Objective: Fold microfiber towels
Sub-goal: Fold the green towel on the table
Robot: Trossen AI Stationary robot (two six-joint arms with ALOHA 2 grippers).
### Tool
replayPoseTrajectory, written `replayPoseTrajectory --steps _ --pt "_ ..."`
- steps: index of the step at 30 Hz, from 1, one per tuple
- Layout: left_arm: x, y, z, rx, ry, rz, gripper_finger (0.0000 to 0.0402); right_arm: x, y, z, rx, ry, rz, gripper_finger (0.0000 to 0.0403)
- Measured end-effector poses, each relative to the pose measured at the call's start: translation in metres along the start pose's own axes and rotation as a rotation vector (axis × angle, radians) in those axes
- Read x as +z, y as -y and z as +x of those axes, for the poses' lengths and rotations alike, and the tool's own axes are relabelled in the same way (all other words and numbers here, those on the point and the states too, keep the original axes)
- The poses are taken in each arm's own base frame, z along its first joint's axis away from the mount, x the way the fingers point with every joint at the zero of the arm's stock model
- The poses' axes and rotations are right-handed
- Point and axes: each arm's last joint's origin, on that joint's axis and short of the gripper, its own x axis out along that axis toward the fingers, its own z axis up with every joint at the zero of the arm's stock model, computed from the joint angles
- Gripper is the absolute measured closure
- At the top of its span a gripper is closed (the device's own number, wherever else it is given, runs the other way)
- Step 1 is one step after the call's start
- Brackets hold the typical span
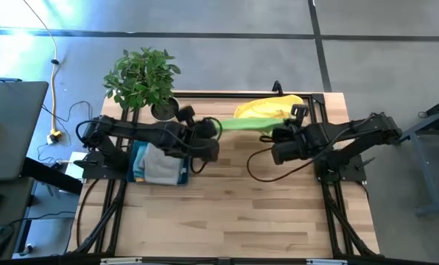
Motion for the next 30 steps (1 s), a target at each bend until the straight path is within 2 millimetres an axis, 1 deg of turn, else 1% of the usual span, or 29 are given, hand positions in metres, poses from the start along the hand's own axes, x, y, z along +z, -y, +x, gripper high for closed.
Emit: replayPoseTrajectory --steps 2,4,6,9,11,13,15,20,22,25,27,30 --pt "-0.006 0.013 0.004 -0.142 -0.092 -0.050 0.0401 -0.004 -0.011 0.004 0.097 -0.047 0.040 0.0403" --pt "-0.015 0.032 0.008 -0.271 -0.190 -0.062 0.0401 -0.010 -0.031 0.006 0.165 -0.073 -0.001 0.0403" --pt "-0.025 0.053 0.013 -0.340 -0.252 -0.036 0.0401 -0.017 -0.055 0.009 0.247 -0.079 -0.032 0.0403" --pt "-0.043 0.087 0.016 -0.374 -0.294 0.027 0.0401 -0.027 -0.095 0.014 0.416 -0.070 -0.022 0.0403" --pt "-0.054 0.108 0.015 -0.381 -0.307 0.069 0.0401 -0.033 -0.120 0.013 0.524 -0.032 -0.001 0.0403" --pt "-0.062 0.129 0.015 -0.386 -0.316 0.091 0.0401 -0.038 -0.140 0.010 0.624 0.009 0.013 0.0403" --pt "-0.073 0.150 0.014 -0.390 -0.328 0.117 0.0401 -0.042 -0.156 0.005 0.711 0.046 0.033 0.0403" --pt "-0.098 0.195 0.009 -0.474 -0.378 0.174 0.0401 -0.048 -0.179 -0.014 0.889 0.117 -0.012 0.0403" --pt "-0.106 0.208 0.007 -0.512 -0.394 0.191 0.0401 -0.048 -0.185 -0.020 0.938 0.134 -0.024 0.0403" --pt "-0.110 0.220 0.001 -0.582 -0.397 0.178 0.0401 -0.046 -0.194 -0.025 1.029 0.129 -0.028 0.0403" --pt "-0.112 0.224 -0.004 -0.620 -0.400 0.168 0.0401 -0.043 -0.200 -0.027 1.090 0.124 -0.021 0.0403" --pt "-0.113 0.226 -0.008 -0.639 -0.395 0.172 0.0401 -0.043 -0.204 -0.025 1.095 0.107 -0.044 0.0403"
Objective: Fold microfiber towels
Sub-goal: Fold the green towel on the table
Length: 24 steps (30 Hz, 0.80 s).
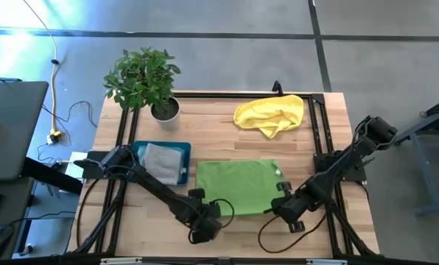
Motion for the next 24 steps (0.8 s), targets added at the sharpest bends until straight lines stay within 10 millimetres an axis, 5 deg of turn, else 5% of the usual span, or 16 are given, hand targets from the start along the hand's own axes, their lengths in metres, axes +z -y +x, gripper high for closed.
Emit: replayPoseTrajectory --steps 6,14,24 --pt "0.007 -0.013 0.001 0.075 0.015 0.083 0.0401 -0.001 0.013 0.003 -0.167 -0.015 -0.051 0.0403" --pt "0.023 -0.053 0.006 0.264 0.002 0.040 0.0401 -0.003 0.042 0.000 -0.371 -0.100 -0.029 0.0403" --pt "0.041 -0.097 0.013 0.331 -0.058 -0.050 0.0401 0.009 0.079 -0.003 -0.459 -0.121 -0.059 0.0403"
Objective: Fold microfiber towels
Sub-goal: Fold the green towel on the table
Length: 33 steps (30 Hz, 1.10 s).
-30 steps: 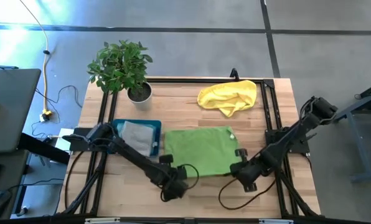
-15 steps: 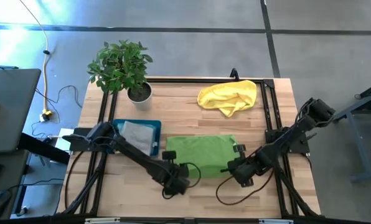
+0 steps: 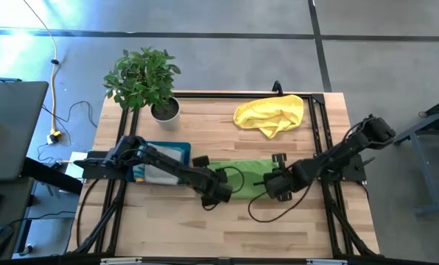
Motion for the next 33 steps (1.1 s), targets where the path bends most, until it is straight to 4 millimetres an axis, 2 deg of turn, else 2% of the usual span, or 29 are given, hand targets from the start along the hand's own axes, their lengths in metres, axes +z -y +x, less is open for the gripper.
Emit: replayPoseTrajectory --steps 5,11,20,23,28,33 --pt "0.002 -0.014 0.010 0.057 -0.069 -0.003 0.0401 0.003 0.016 0.006 -0.014 -0.020 0.022 0.0403" --pt "0.011 -0.026 0.016 0.065 -0.059 -0.006 0.0401 0.005 0.030 0.011 -0.017 -0.041 0.043 0.0402" --pt "0.017 -0.039 0.026 0.080 -0.081 -0.037 0.0401 0.004 0.041 0.014 -0.013 -0.063 0.084 0.0397" --pt "0.017 -0.039 0.028 0.078 -0.092 -0.037 0.0398 0.004 0.042 0.014 -0.014 -0.065 0.049 0.0372" --pt "0.015 -0.038 0.034 0.124 -0.112 -0.018 0.0369 0.003 0.044 0.014 -0.060 -0.072 0.040 0.0303" --pt "0.016 -0.041 0.034 0.159 -0.102 -0.015 0.0324 0.001 0.043 0.012 -0.026 -0.081 0.155 0.0259"
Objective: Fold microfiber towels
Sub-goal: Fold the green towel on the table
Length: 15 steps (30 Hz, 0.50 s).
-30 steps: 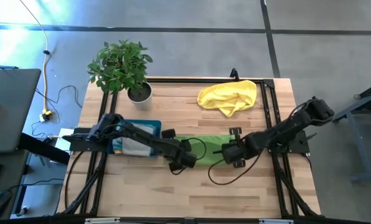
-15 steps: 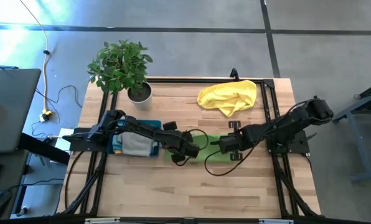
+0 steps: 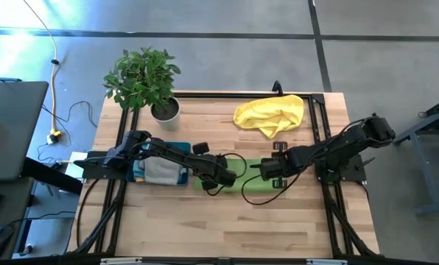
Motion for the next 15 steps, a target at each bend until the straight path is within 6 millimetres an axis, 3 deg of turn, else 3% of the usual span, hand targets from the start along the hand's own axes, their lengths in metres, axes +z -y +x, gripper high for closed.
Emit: replayPoseTrajectory --steps 6,10,15 --pt "-0.003 -0.009 -0.008 0.074 -0.037 0.100 0.0291 0.000 -0.004 0.001 0.117 -0.022 0.237 0.0255" --pt "-0.005 -0.003 -0.011 -0.079 -0.088 0.222 0.0291 -0.007 -0.011 0.008 0.132 -0.038 0.371 0.0262" --pt "-0.008 0.019 -0.013 -0.317 -0.053 0.447 0.0300 -0.021 -0.024 0.021 0.153 -0.054 0.493 0.0265"
